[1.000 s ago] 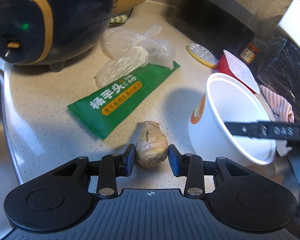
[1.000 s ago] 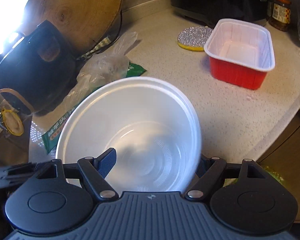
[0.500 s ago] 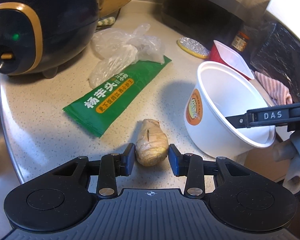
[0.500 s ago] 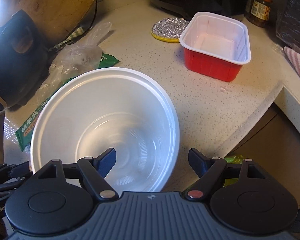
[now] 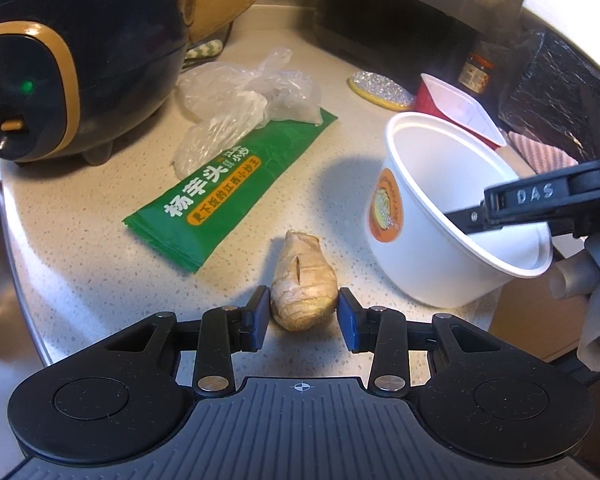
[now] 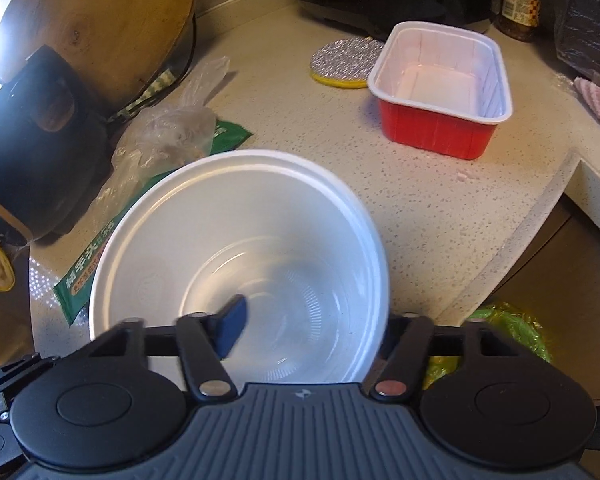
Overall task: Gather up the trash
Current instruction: 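Close right tool on the tub rim while left tool releases it, then hold the tub in right tool while left tool grasps the ginger root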
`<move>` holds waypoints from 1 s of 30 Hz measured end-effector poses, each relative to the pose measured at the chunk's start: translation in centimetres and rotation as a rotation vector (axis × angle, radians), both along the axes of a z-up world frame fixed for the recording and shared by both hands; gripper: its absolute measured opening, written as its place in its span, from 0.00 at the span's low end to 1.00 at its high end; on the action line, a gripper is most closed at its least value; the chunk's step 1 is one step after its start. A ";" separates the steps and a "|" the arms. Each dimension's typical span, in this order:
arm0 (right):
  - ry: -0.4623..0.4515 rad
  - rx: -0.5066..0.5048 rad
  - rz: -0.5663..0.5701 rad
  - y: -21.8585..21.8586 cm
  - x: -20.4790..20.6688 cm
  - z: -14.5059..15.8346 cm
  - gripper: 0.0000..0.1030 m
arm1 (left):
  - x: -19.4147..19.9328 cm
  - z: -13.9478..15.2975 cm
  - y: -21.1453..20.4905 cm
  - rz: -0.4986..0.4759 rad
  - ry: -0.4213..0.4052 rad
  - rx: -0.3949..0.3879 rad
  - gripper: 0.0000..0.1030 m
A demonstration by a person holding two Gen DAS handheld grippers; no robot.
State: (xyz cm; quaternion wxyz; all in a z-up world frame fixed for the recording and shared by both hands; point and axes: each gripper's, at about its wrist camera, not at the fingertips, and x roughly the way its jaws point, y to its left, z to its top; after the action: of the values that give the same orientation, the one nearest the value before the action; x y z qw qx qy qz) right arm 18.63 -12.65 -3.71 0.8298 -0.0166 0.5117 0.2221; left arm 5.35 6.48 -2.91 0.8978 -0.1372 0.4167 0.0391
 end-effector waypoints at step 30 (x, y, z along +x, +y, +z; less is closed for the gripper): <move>-0.055 0.119 -0.024 -0.9 0.5 2.3 0.11 | -0.2 1.4 2.9 0.094 -0.069 -0.098 0.39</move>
State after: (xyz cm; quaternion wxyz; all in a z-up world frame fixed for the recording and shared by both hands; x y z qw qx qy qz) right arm 19.09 -13.58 -1.41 0.8457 0.0329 0.4748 0.2414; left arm 5.19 9.39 -1.52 0.9010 -0.2019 0.3800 0.0559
